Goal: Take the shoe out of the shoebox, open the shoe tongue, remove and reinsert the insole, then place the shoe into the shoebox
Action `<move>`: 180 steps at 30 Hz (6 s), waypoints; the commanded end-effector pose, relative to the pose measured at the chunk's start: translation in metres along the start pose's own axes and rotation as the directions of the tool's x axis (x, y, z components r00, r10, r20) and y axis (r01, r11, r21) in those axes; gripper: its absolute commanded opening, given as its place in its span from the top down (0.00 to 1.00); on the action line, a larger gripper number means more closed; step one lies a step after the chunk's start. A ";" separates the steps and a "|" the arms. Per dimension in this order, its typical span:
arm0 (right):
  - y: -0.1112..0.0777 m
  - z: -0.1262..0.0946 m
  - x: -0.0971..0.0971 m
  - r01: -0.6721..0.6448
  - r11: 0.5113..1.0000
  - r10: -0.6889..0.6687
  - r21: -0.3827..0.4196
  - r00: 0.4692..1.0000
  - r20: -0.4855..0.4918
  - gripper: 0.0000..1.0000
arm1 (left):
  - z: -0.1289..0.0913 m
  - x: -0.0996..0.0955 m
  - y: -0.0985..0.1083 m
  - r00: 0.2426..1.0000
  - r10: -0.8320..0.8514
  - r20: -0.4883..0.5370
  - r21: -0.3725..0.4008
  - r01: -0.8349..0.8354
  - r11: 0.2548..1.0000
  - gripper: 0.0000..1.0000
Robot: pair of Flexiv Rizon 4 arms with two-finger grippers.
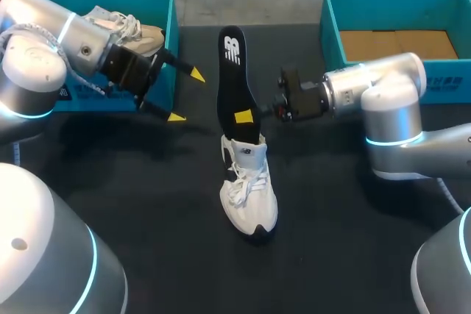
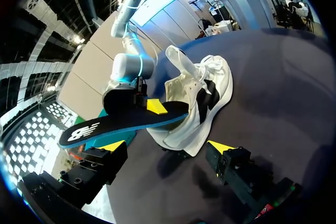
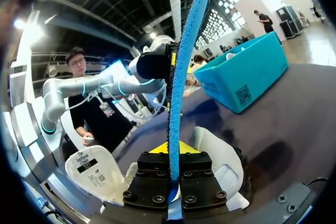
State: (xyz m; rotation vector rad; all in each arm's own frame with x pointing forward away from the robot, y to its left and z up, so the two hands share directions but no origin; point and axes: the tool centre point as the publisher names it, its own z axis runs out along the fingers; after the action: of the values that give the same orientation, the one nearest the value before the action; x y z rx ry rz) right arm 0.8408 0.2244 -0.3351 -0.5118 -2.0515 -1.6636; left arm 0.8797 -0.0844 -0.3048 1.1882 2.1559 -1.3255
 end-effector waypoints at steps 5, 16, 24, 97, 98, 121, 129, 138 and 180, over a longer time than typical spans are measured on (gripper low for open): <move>-0.016 0.005 0.008 0.003 1.000 -0.003 0.003 0.999 0.037 1.00 | -0.001 0.004 -0.001 1.000 0.004 -0.003 0.002 -0.004 1.000 0.00; -0.030 0.007 0.010 -0.010 1.000 0.008 0.023 0.998 0.056 1.00 | -0.001 0.004 0.001 1.000 0.008 -0.009 0.009 -0.008 1.000 0.00; -0.040 0.002 0.013 -0.031 0.999 0.029 0.029 0.998 0.057 1.00 | 0.000 0.004 0.001 1.000 0.005 -0.017 0.014 -0.005 1.000 0.00; 0.007 -0.002 0.015 0.062 0.995 -0.068 0.074 0.994 0.086 1.00 | -0.003 0.015 0.002 1.000 0.007 -0.007 0.043 -0.006 0.999 0.00; 0.007 -0.002 0.014 0.061 0.995 -0.067 0.074 0.994 0.084 1.00 | -0.003 0.015 0.002 1.000 0.006 -0.007 0.043 -0.006 0.999 0.00; -0.027 0.008 0.030 -0.031 0.996 0.025 0.084 0.998 0.066 1.00 | -0.001 0.015 0.002 1.000 0.000 -0.025 0.059 0.001 0.998 0.00; -0.027 0.009 0.031 -0.040 0.995 0.034 0.091 0.997 0.066 0.91 | -0.002 0.013 -0.005 0.999 0.024 -0.043 0.062 -0.022 0.998 0.00; -0.011 0.007 0.028 -0.003 0.995 -0.005 0.100 0.996 0.085 0.68 | -0.001 0.006 -0.013 0.997 0.050 -0.055 0.075 -0.046 0.996 0.00; -0.045 0.009 0.027 -0.106 0.981 0.102 0.164 0.994 0.031 0.84 | 0.013 0.005 -0.019 0.997 0.063 -0.049 0.086 -0.059 0.995 0.00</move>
State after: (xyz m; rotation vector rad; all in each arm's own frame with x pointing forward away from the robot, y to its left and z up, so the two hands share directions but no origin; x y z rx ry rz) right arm 0.7981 0.2240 -0.3606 -0.5623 -2.1053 -1.4111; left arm 0.8595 -0.0962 -0.3025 1.3233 2.0998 -1.3870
